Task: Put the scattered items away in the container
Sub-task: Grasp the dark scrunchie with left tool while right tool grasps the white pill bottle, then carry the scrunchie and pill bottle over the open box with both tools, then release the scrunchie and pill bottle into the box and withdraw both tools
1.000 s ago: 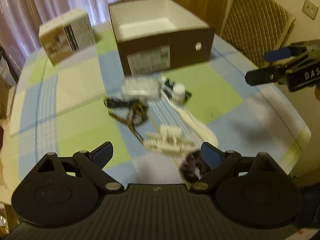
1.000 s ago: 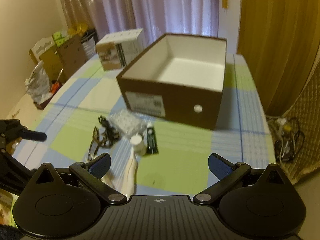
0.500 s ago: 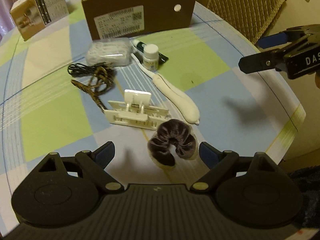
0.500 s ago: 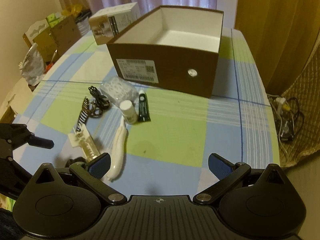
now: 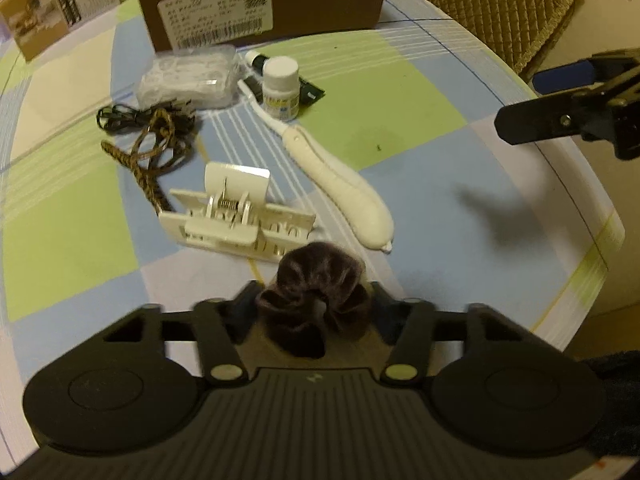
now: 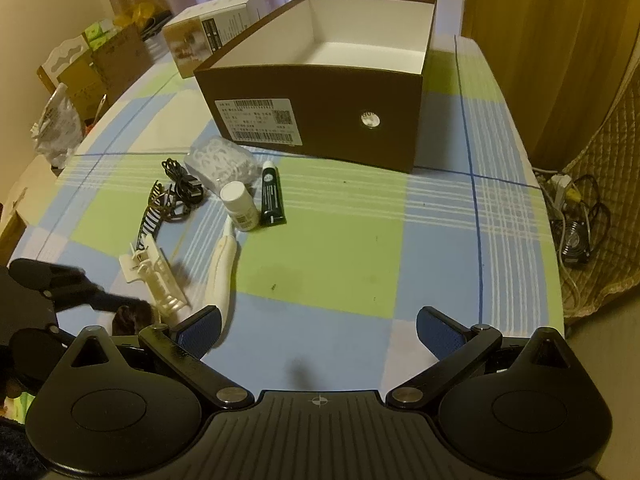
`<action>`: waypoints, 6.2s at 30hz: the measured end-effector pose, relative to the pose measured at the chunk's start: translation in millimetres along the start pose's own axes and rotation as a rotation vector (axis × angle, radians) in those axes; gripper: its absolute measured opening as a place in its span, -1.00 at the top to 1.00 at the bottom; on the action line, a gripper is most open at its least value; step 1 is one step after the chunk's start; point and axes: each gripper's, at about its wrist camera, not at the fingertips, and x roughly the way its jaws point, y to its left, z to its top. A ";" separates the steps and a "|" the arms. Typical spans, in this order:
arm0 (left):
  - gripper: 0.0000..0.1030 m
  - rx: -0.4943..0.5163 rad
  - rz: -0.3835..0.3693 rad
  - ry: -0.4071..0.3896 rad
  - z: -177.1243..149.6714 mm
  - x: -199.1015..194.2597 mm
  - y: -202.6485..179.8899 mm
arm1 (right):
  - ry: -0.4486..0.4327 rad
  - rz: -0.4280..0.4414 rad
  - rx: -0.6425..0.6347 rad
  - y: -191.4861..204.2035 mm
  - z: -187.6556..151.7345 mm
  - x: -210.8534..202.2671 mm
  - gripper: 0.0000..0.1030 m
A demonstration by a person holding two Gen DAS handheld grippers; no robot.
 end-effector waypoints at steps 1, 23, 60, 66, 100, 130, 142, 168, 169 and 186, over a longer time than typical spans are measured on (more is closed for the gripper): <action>0.14 -0.006 -0.004 -0.009 -1.5 -1.9 1.9 | 0.002 0.001 0.000 -0.3 -0.1 0.7 -0.96; 0.47 -0.126 0.134 -0.096 -18.7 -52.7 74.4 | -0.073 0.086 -0.114 39.7 28.7 38.3 -0.95; 0.47 -0.239 0.235 -0.096 19.7 -35.5 148.6 | -0.084 0.028 -0.277 73.2 63.2 112.6 0.53; 0.47 -0.230 0.239 -0.104 21.3 -37.1 145.2 | -0.088 0.040 -0.255 70.7 60.5 101.8 0.53; 0.47 -0.014 0.100 -0.363 115.2 -95.0 75.0 | -0.239 0.022 -0.114 27.7 86.5 -7.7 0.53; 0.46 0.065 0.065 -0.293 302.0 3.7 100.1 | -0.272 -0.003 -0.140 -49.1 236.7 93.2 0.53; 0.46 0.060 0.077 -0.173 327.8 70.6 112.4 | -0.146 -0.017 -0.140 -67.3 248.2 151.5 0.53; -0.05 0.165 0.149 -0.135 326.5 85.4 100.4 | -0.126 -0.017 -0.165 -70.0 252.3 159.7 0.53; -0.04 0.166 0.151 -0.136 326.3 84.8 100.1 | -0.126 -0.018 -0.166 -69.8 252.4 160.4 0.53; -0.04 0.179 0.192 -0.145 327.8 74.8 101.2 | -0.152 0.003 -0.178 -64.1 248.3 151.0 0.14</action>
